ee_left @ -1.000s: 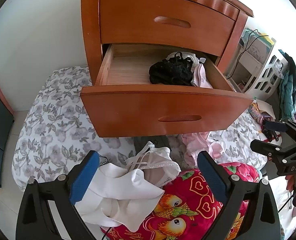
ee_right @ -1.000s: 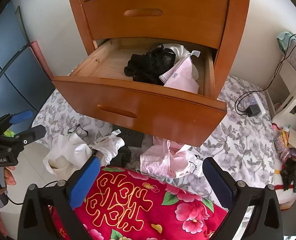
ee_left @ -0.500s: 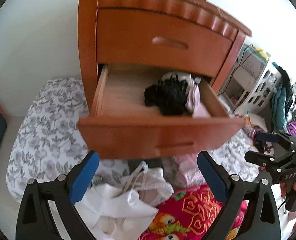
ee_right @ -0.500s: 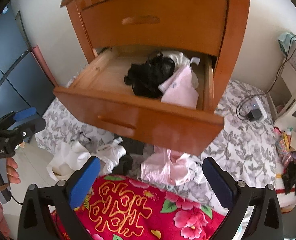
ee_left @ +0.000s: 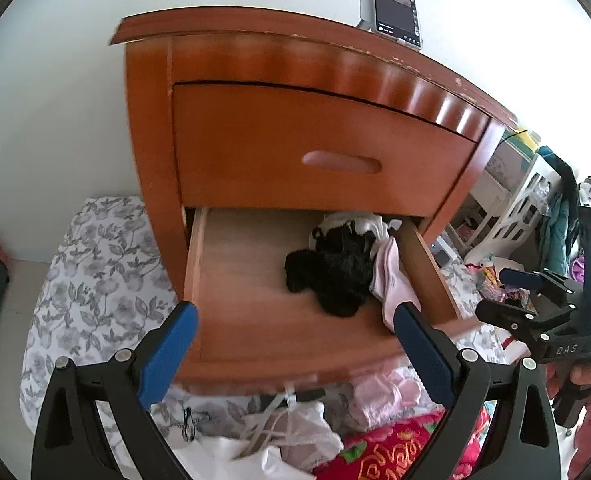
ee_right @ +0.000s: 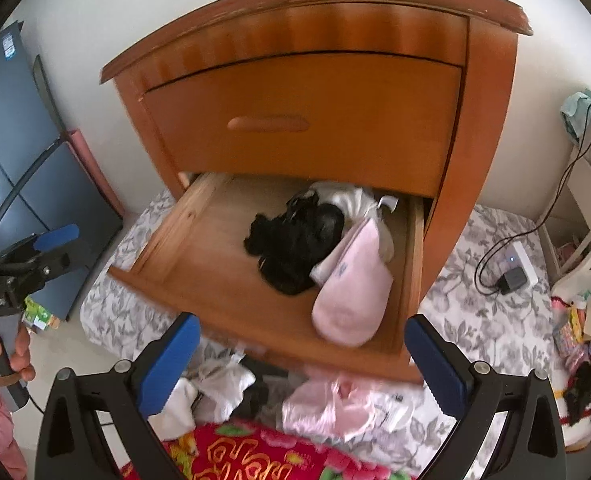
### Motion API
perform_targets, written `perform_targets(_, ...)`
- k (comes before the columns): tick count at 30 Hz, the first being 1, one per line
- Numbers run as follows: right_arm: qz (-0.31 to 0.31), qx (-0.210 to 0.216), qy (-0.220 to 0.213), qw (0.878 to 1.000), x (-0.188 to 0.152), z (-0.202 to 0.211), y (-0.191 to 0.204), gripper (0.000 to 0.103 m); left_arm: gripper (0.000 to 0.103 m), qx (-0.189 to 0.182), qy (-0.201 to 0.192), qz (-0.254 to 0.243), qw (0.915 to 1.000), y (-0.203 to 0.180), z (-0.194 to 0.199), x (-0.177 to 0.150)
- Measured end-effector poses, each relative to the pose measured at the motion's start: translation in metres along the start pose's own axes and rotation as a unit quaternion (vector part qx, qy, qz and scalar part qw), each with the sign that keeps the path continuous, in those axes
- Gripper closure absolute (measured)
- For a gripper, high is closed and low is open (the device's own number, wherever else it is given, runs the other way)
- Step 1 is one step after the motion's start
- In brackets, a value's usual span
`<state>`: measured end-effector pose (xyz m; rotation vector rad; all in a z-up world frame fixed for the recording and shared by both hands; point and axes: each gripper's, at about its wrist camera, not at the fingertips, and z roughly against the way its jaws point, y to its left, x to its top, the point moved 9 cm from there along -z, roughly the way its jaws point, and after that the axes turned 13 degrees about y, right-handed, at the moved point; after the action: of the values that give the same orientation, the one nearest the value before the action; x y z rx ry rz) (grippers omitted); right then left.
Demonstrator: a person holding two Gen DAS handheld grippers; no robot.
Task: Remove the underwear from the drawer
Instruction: 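Move both tools into the drawer toward the black lace and pink sock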
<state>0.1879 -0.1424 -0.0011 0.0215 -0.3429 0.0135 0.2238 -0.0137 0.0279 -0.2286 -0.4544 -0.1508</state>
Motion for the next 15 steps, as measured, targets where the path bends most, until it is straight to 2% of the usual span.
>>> perform_targets(4,-0.014,0.006,-0.001,1.0,0.025,-0.015,-0.014,0.0,0.005,-0.021,0.028,0.003,0.9994,-0.016,-0.03,0.025)
perform_targets(12,-0.032,0.001,0.041,0.999,0.049,-0.073,-0.037,0.0,0.005,-0.02,0.1,0.007,0.9948,-0.037,-0.112,0.05)
perform_targets(15,-0.033,0.003,0.052,0.998,0.054,-0.091,-0.042,0.004,0.005,-0.018,0.119,0.007,0.9927,-0.042,-0.138,0.054)
